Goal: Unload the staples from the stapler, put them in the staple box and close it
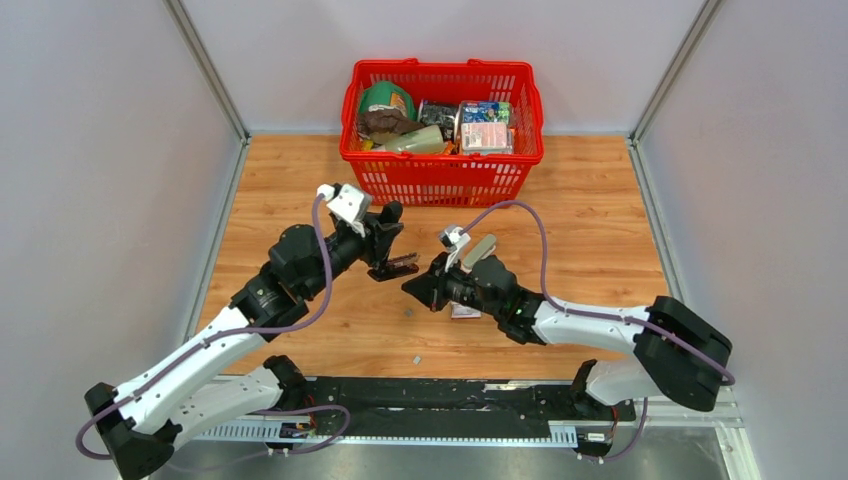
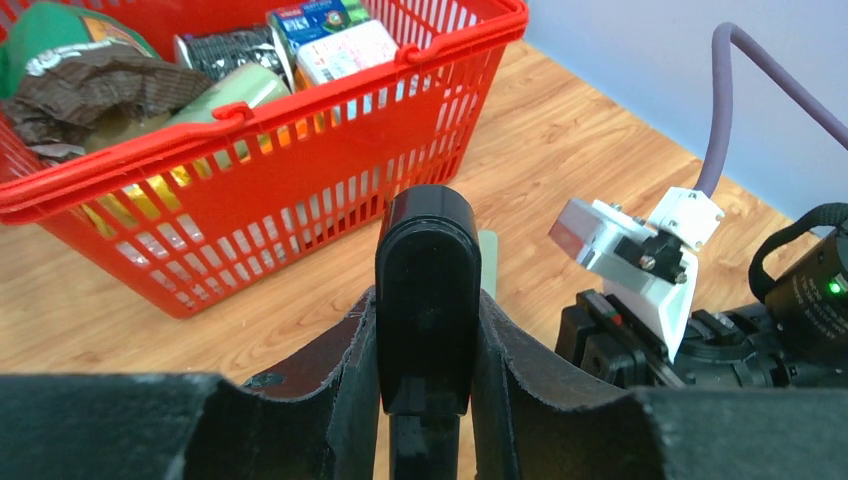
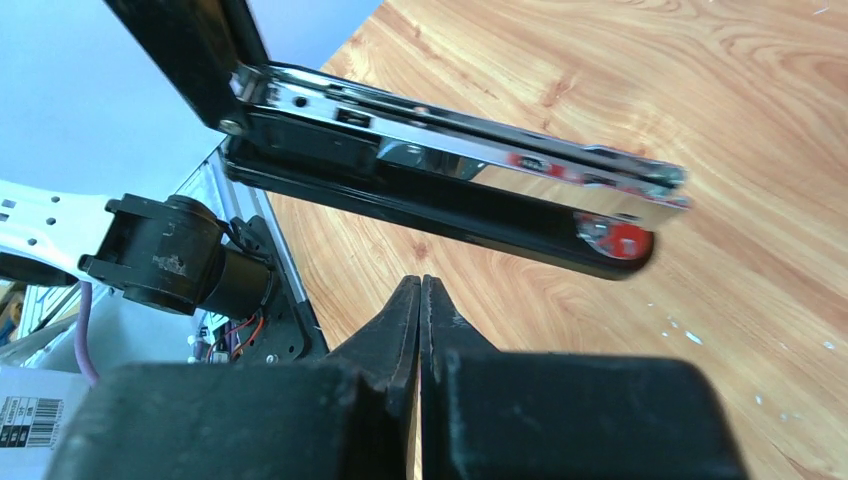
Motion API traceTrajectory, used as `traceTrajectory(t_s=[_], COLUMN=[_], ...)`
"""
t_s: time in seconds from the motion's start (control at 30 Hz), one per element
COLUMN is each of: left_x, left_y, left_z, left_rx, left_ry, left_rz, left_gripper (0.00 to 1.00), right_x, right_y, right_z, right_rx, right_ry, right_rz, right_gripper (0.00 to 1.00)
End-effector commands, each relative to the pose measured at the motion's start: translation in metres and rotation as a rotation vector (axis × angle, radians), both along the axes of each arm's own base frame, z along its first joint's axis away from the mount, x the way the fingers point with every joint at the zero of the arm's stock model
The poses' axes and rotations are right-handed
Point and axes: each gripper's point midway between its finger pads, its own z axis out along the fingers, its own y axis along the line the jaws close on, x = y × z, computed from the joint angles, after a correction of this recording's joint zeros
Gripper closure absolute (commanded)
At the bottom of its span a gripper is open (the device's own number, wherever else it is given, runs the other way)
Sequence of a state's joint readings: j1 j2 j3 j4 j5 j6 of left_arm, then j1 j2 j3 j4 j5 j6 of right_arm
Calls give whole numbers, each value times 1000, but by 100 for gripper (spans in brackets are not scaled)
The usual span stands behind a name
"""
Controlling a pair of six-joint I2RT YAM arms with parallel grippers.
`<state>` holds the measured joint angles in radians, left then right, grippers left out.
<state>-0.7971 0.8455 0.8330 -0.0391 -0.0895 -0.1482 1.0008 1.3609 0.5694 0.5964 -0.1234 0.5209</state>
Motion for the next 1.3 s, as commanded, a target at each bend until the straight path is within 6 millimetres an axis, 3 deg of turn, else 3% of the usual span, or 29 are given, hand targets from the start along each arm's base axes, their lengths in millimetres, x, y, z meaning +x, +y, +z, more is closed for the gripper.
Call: traceTrajectory(t_s=[0.0, 0.23, 0.43, 0.83, 1.03, 1.27], left_x=[-13, -25, -30, -44, -48, -51], left_y=[16, 22, 21, 22, 21, 21], left_z=[57, 72, 76, 79, 66, 56], left_rx=[-124, -187, -220, -275, -261, -254], left_ry=[-120, -135, -134, -97, -46, -18], left_rz=[14, -9, -28, -71, -83, -91], left_gripper=[100, 100, 100, 100, 100, 100], right_x=[6, -1, -14, 24, 41, 54], right_y=[-10, -21, -7, 3, -10, -33], right_z=[21, 14, 1, 2, 11, 51], right_rx=[-18, 3, 3, 0, -20, -45], right_ry=[-60, -6, 24, 13, -25, -143], right_rz=[-50, -77, -60, -213, -278, -330], right_gripper=[100, 100, 100, 100, 100, 100])
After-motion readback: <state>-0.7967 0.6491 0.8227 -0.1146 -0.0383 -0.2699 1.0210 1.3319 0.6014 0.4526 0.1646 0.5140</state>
